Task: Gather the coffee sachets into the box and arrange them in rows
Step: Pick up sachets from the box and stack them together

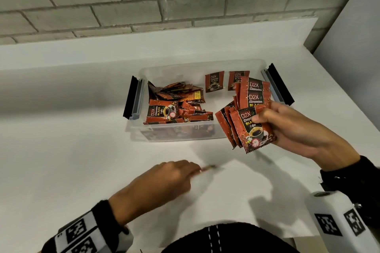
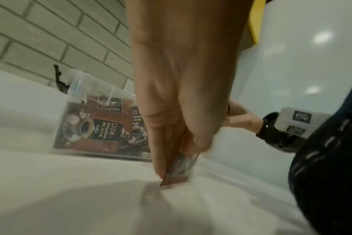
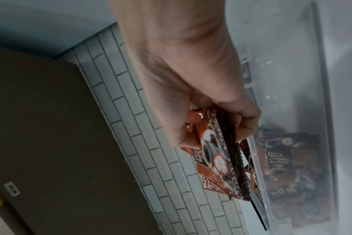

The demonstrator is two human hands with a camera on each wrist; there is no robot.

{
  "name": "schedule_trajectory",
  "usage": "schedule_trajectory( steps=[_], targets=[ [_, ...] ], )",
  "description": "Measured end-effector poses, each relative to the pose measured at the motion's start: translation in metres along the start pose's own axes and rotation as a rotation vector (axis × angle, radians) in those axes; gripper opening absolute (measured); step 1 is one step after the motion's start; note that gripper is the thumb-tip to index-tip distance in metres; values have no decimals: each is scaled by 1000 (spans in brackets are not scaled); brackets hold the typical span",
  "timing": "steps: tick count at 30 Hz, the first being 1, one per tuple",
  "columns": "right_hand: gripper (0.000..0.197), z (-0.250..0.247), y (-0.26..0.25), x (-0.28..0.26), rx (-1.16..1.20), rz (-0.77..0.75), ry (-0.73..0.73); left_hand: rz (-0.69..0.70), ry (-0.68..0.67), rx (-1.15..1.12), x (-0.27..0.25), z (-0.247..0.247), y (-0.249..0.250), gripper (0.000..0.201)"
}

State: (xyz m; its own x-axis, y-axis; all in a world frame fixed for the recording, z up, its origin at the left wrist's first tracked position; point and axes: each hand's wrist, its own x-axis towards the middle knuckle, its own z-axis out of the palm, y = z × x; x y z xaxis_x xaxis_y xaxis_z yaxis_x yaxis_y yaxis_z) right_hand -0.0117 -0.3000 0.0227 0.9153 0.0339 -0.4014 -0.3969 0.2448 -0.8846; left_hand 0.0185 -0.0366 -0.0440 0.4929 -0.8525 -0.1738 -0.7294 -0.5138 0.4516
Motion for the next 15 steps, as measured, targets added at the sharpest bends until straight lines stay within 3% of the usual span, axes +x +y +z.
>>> schedule_trajectory(
  steps=[3, 5, 7, 12, 15],
  targets=[
    [33, -2, -1, -1, 44, -5, 27, -225, 260, -404, 3, -11, 5, 26],
    [35, -3, -1, -2, 78, 2, 30, -359, 315, -876, 6, -21, 8, 29],
    [40, -2, 0, -1, 94, 9, 26, -399, 341, -1185, 10, -32, 12, 26],
    [42, 6, 4, 4, 158, 24, 27, -345, 459, -1414, 21, -46, 16, 27],
    [23, 10, 5, 9, 177, 18, 45, -293, 472, -1445, 27, -47, 19, 27]
  ],
)
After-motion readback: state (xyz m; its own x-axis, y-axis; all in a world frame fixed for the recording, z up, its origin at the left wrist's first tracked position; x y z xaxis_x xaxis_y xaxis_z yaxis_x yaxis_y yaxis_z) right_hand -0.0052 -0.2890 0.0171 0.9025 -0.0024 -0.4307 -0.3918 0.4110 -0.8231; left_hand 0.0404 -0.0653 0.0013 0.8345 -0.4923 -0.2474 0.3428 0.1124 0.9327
